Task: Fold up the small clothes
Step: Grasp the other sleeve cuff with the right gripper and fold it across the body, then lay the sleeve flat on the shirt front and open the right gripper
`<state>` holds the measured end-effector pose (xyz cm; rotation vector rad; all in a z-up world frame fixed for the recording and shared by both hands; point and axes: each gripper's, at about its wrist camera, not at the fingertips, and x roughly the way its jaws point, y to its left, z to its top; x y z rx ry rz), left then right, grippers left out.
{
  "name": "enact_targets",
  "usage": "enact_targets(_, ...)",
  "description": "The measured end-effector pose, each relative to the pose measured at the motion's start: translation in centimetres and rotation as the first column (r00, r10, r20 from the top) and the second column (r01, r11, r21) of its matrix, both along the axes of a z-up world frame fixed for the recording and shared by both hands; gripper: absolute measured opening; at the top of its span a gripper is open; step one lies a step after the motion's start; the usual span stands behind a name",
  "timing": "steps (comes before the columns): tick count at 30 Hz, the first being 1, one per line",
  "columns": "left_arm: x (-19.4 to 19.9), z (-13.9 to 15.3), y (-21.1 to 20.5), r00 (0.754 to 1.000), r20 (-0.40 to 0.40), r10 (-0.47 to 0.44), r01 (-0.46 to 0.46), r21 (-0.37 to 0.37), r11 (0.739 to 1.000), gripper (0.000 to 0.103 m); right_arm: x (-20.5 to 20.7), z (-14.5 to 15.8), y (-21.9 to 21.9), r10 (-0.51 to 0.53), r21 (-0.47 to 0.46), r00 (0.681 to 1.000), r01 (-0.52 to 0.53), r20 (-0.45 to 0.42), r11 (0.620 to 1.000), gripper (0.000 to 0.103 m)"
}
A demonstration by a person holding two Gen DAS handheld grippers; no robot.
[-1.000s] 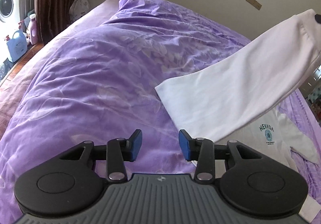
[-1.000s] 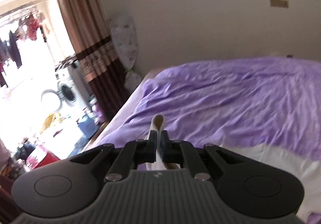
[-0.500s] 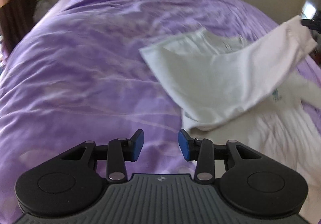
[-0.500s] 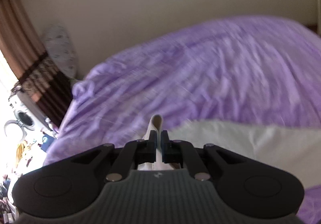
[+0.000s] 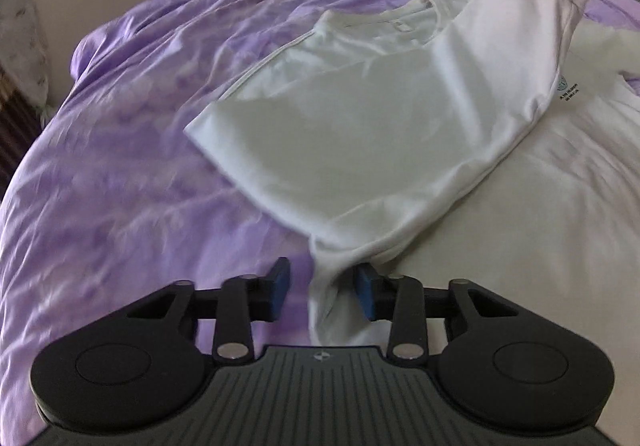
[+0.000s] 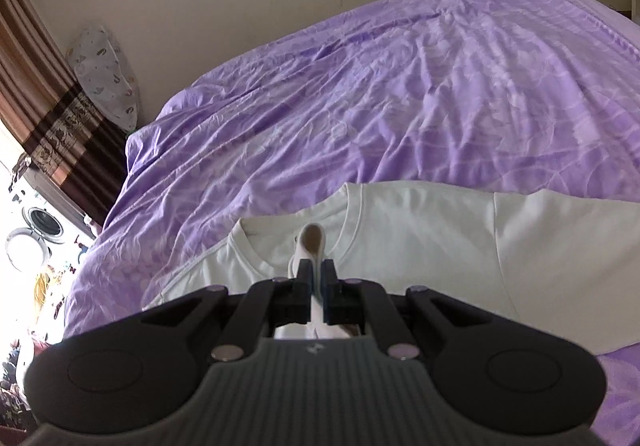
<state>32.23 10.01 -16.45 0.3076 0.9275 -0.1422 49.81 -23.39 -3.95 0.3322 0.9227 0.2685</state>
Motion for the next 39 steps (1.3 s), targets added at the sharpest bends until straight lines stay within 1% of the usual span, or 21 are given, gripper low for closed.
enact_targets(2, 0.3, -0.3, -0.8, 1.000, 0.017, 0.003, -0.003, 0.042, 0.999, 0.022, -0.3, 0.3, -0.1, -0.003, -0.001, 1.000, 0.003, -0.001, 1.000, 0.000)
enact_targets(3, 0.4, -0.3, -0.9, 1.000, 0.026, 0.011, -0.013, 0.059, 0.998, 0.010, -0.4, 0.6, -0.2, -0.004, 0.002, 1.000, 0.004, 0.001, 1.000, 0.000)
enact_targets(5, 0.2, 0.0, -0.4, 0.998, 0.047, 0.036, -0.038, 0.043, 0.998, 0.008, -0.8, 1.5, -0.5, -0.008, 0.021, 1.000, 0.008, 0.026, 1.000, 0.000)
enact_targets(6, -0.1, 0.3, 0.1, 0.996, 0.067, 0.054, -0.057, 0.034, 0.998, 0.008, -1.1, 2.4, -0.9, -0.008, 0.046, 0.998, 0.005, 0.059, 0.999, 0.000)
enact_targets(10, -0.8, 1.3, 2.6, 0.985, 0.073, 0.155, -0.148, -0.088, 0.985, 0.005, -2.9, 5.5, -4.3, -0.052, 0.221, 0.980, 0.008, 0.194, 0.975, 0.000)
enact_targets(12, -0.9, 1.2, 3.2, 0.978, 0.045, 0.206, -0.199, -0.123, 0.972, 0.004, -3.4, 5.4, -6.2, -0.108, 0.197, 0.976, 0.070, 0.189, 0.978, 0.000)
enact_targets(15, -0.7, 0.9, 3.8, 0.974, -0.002, 0.226, -0.224, -0.154, 0.962, 0.004, -3.1, 1.0, -9.1, -0.176, 0.157, 0.983, 0.165, 0.053, 0.974, 0.000)
enact_targets(19, -0.4, 1.2, 5.1, 0.966, -0.118, 0.230, -0.250, -0.199, 0.948, 0.006, -2.9, -7.2, -10.5, -0.219, 0.101, 0.967, 0.233, -0.128, 0.967, 0.000)
enact_targets(20, -0.4, 1.5, 5.6, 0.960, -0.146, 0.240, -0.266, -0.198, 0.943, 0.006, -3.0, -8.8, -10.5, -0.228, 0.093, 0.962, 0.243, -0.150, 0.966, 0.000)
enact_targets(22, -0.6, 1.4, 6.7, 0.936, -0.210, 0.281, -0.311, -0.122, 0.943, 0.005, -3.1, -11.0, -10.7, -0.237, 0.082, 0.956, 0.254, -0.175, 0.964, 0.000)
enact_targets(23, -0.9, 1.5, 7.3, 0.934, -0.213, 0.286, -0.313, -0.105, 0.944, 0.005, -3.1, -11.8, -10.7, -0.238, 0.081, 0.954, 0.256, -0.184, 0.963, 0.000)
enact_targets(25, -1.6, 2.4, 8.5, 0.939, -0.204, 0.276, -0.303, -0.118, 0.946, 0.007, -3.2, -12.4, -11.0, -0.236, 0.086, 0.954, 0.255, -0.183, 0.963, 0.000)
enact_targets(27, -1.7, 3.8, 9.6, 0.942, -0.175, 0.286, -0.315, -0.173, 0.933, 0.008, -3.1, -12.4, -11.0, -0.225, 0.088, 0.958, 0.243, -0.177, 0.966, 0.000)
enact_targets(29, -1.0, 5.2, 10.6, 0.939, -0.143, 0.313, -0.341, -0.257, 0.904, 0.014, -2.8, -12.2, -11.0, -0.212, 0.094, 0.962, 0.231, -0.173, 0.968, 0.000)
enact_targets(30, -0.4, 5.8, 11.0, 0.935, -0.129, 0.329, -0.353, -0.312, 0.882, 0.023, -2.7, -12.0, -10.9, -0.206, 0.094, 0.963, 0.224, -0.171, 0.970, 0.000)
enact_targets(31, 0.3, 6.2, 11.5, 0.930, -0.115, 0.350, -0.367, -0.367, 0.855, 0.033, -2.6, -11.8, -10.8, -0.201, 0.095, 0.965, 0.218, -0.169, 0.971, 0.000)
enact_targets(32, 1.1, 6.3, 11.8, 0.921, -0.109, 0.373, -0.383, -0.414, 0.825, 0.037, -2.6, -11.6, -10.6, -0.193, 0.096, 0.967, 0.211, -0.165, 0.973, 0.000)
enact_targets(34, 3.0, 5.9, 12.4, 0.898, -0.121, 0.424, -0.422, -0.511, 0.749, 0.050, -2.5, -11.2, -10.2, -0.178, 0.094, 0.972, 0.194, -0.153, 0.977, 0.000)
enact_targets(35, 4.2, 5.4, 12.5, 0.890, -0.130, 0.438, -0.433, -0.548, 0.716, 0.053, -2.5, -11.1, -10.1, -0.171, 0.097, 0.974, 0.186, -0.149, 0.978, 0.000)
enact_targets(37, 6.0, 4.0, 12.7, 0.868, -0.146, 0.475, -0.460, -0.598, 0.657, 0.054, -2.6, -10.6, -9.8, -0.155, 0.098, 0.978, 0.169, -0.140, 0.981, 0.000)
enact_targets(39, 7.7, 2.3, 12.9, 0.844, -0.173, 0.507, -0.496, -0.613, 0.616, 0.054, -2.6, -10.3, -9.4, -0.138, 0.092, 0.982, 0.150, -0.128, 0.984, 0.000)
